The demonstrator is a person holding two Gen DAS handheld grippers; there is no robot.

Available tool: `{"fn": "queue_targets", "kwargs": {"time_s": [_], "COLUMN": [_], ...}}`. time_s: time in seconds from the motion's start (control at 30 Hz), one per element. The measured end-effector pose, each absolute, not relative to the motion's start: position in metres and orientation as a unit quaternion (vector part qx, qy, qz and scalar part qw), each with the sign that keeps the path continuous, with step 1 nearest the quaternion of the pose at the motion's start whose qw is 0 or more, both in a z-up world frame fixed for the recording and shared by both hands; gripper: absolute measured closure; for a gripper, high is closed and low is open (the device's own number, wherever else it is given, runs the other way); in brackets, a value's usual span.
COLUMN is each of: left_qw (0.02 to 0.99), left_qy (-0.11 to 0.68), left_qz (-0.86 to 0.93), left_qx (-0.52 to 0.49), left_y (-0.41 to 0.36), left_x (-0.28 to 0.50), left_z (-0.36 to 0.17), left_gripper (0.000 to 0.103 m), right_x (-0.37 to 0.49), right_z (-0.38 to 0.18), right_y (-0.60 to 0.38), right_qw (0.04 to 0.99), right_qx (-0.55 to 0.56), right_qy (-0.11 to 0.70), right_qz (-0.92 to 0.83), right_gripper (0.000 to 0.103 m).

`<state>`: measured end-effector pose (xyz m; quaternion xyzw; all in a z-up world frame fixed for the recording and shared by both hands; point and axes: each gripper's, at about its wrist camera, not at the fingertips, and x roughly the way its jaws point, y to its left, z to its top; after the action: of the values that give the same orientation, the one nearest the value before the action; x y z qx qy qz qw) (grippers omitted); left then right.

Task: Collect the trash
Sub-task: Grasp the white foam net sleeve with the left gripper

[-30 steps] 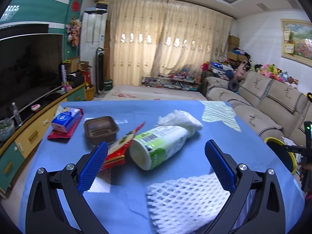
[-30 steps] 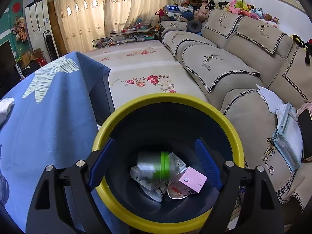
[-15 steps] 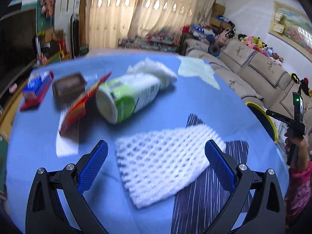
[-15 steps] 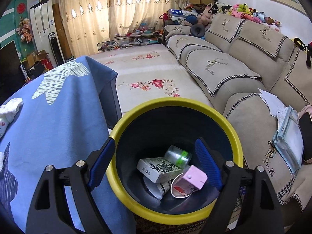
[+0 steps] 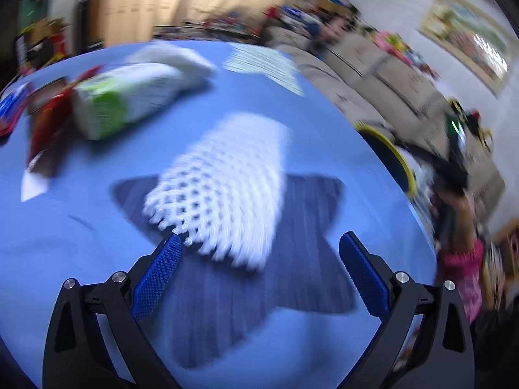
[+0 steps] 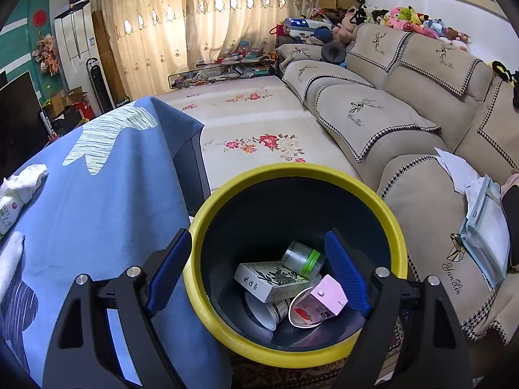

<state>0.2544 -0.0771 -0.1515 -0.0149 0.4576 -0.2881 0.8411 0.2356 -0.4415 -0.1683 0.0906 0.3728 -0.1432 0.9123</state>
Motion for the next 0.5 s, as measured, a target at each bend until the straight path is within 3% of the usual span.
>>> {"fn": "queue_targets", "kwargs": {"time_s": [0.2,0.33,0.5], "left_qw": [0.856,0.869,0.858], "left_qy": [0.437,0.433,0.466], "left_qz": [-0.273,-0.234,-0.201], "left_qx": [0.043,0.052,0.082], "left_y": [-0.096,-0.101,-0.114], "left_x": [0.230,0.257,0.298], "left_z": [-0.122,-0.109,-0.128], "left_gripper": [0.008,0.007,0.007], "right_x": [0.232,0.231,0.228], "right_z": [-0.168,-0.168,-0.167], "right_y": [-0.446,-0.446,-0.443], "right_qw": [0.913,0.914,0.915], "right_qx": [0.096,0.101,0.101], "right_qy": [0.369,0.368,0.367], "right_qz": [-0.143,-0.139,-0.133], "right_gripper": [0.023,0.023,0.023]}}
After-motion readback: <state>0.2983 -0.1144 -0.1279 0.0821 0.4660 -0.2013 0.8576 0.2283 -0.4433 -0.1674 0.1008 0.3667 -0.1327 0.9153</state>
